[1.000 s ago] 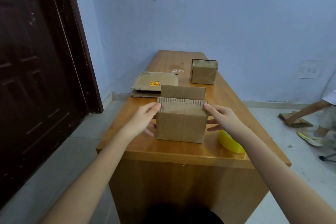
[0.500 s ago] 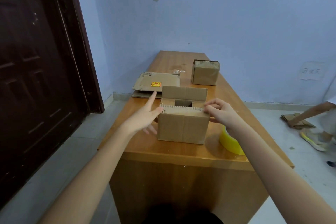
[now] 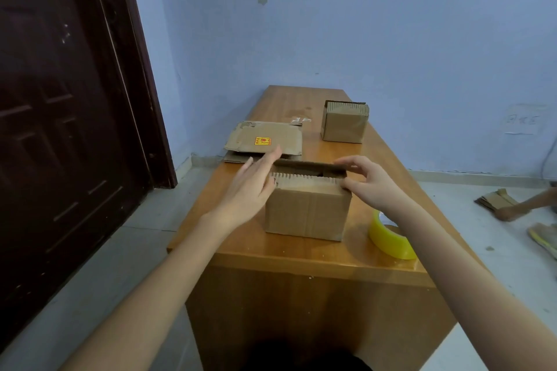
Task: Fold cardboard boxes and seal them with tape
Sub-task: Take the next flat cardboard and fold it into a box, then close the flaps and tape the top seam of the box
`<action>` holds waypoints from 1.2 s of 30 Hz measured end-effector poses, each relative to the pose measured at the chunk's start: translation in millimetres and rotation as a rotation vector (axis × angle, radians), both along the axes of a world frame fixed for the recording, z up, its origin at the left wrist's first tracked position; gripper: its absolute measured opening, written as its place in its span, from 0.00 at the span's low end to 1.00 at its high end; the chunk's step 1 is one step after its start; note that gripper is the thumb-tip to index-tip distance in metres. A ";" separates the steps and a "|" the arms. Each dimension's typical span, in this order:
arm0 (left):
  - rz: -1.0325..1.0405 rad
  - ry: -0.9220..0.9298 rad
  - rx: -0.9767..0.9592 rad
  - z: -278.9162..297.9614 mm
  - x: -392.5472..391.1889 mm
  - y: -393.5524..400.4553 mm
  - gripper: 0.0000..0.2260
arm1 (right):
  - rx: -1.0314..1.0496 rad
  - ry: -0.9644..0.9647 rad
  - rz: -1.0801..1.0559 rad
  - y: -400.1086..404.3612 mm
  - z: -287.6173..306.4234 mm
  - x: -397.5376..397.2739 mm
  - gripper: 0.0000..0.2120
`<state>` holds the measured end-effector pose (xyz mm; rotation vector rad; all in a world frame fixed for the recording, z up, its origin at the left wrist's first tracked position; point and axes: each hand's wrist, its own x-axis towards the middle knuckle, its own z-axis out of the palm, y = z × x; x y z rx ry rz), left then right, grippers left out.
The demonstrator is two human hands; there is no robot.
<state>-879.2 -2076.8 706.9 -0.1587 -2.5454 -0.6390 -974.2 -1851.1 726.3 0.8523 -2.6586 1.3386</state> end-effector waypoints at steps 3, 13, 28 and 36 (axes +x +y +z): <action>0.025 0.019 -0.026 -7.3 0.5 4.4 0.17 | 0.090 0.013 0.044 4.6 -1.4 2.4 0.08; 0.016 -0.035 -0.047 -10.0 -5.1 0.1 0.15 | -0.070 -0.019 0.027 5.8 -11.3 1.4 0.06; 0.016 -0.050 -0.059 -2.3 -5.3 9.9 0.18 | 0.073 0.057 -0.191 57.5 -16.2 -12.0 0.15; 0.015 0.037 -0.067 -3.6 -9.1 14.4 0.12 | 0.583 -0.052 -0.144 93.0 -39.7 0.6 0.52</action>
